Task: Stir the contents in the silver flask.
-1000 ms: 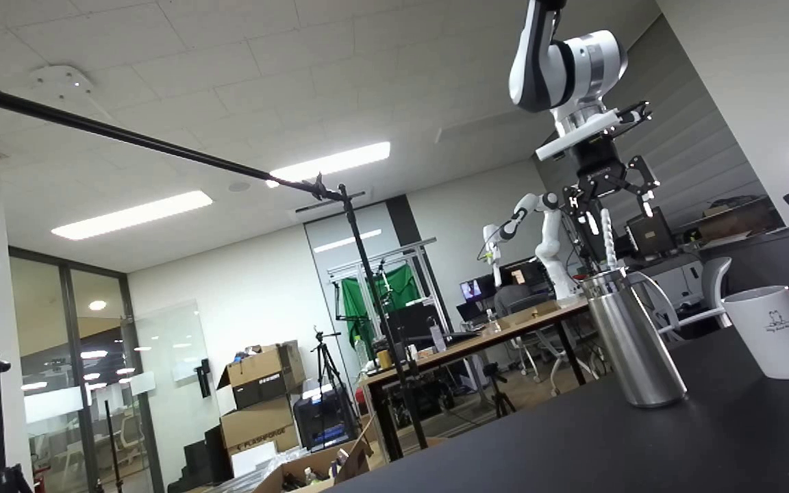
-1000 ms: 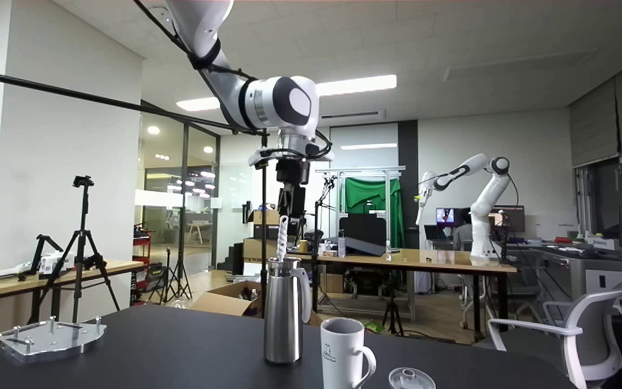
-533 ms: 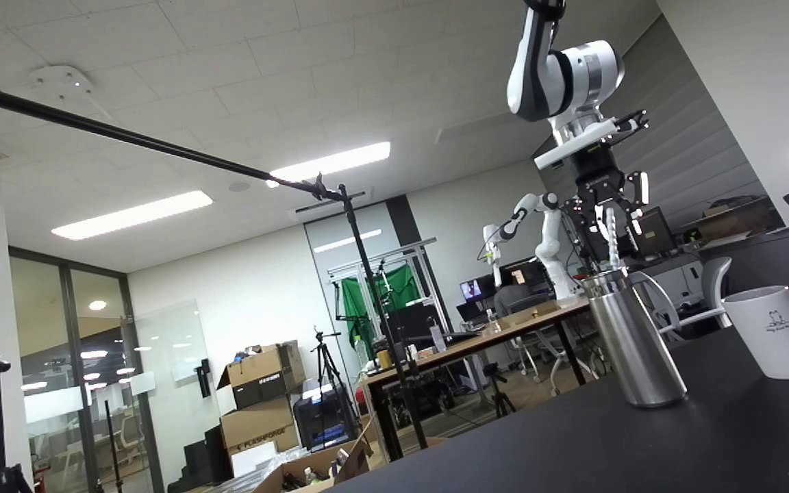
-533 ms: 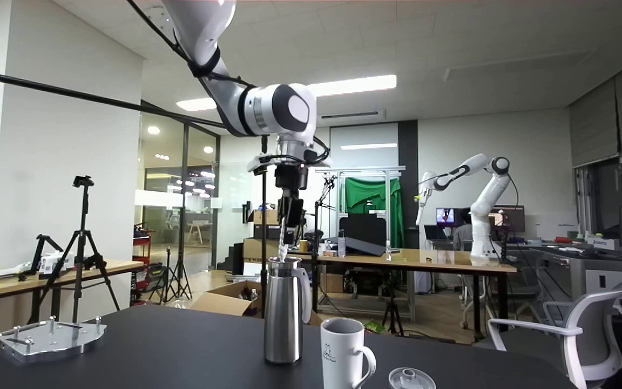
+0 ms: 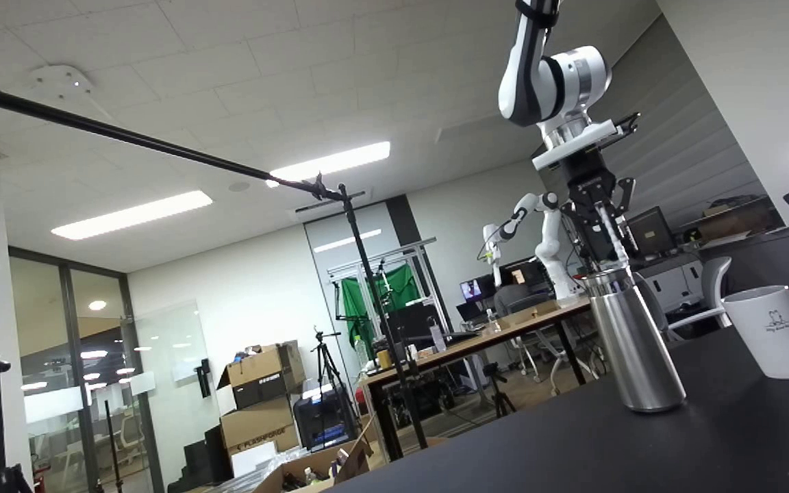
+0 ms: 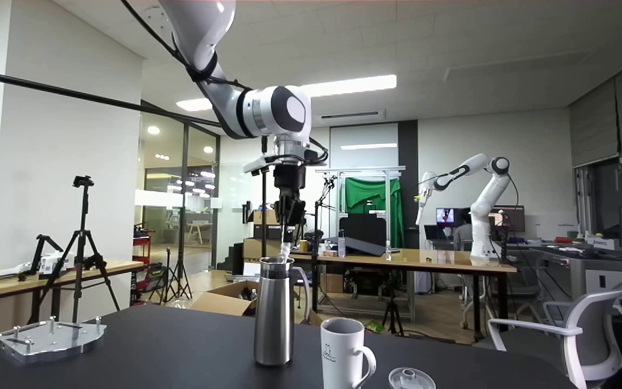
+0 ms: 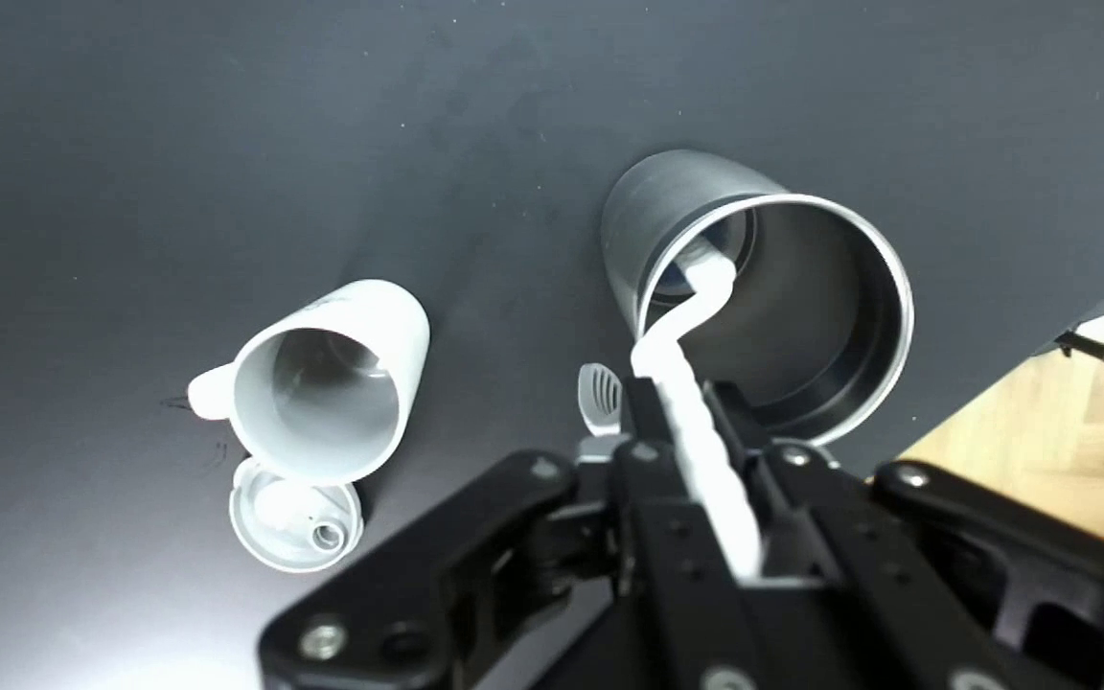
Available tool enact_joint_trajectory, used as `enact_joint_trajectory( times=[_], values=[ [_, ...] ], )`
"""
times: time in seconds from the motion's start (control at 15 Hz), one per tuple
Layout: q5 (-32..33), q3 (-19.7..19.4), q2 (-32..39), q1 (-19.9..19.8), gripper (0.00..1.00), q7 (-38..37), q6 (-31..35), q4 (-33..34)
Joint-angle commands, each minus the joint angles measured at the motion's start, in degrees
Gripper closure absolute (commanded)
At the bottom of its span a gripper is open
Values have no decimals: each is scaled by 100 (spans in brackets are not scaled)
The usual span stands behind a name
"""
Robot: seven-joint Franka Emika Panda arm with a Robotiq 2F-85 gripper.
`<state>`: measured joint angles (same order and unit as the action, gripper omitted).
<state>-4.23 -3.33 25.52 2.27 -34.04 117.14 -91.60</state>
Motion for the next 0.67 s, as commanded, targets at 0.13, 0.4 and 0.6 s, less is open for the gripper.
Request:
enact_joint_trajectory(
  times=[0.13,0.4,0.6],
  values=[
    [147,27,269,122,96,608,-324,451],
    [412,12,191,239,96,869,-259,490],
    [703,-4,-36,294,96,1042,-327,553]
  ],
)
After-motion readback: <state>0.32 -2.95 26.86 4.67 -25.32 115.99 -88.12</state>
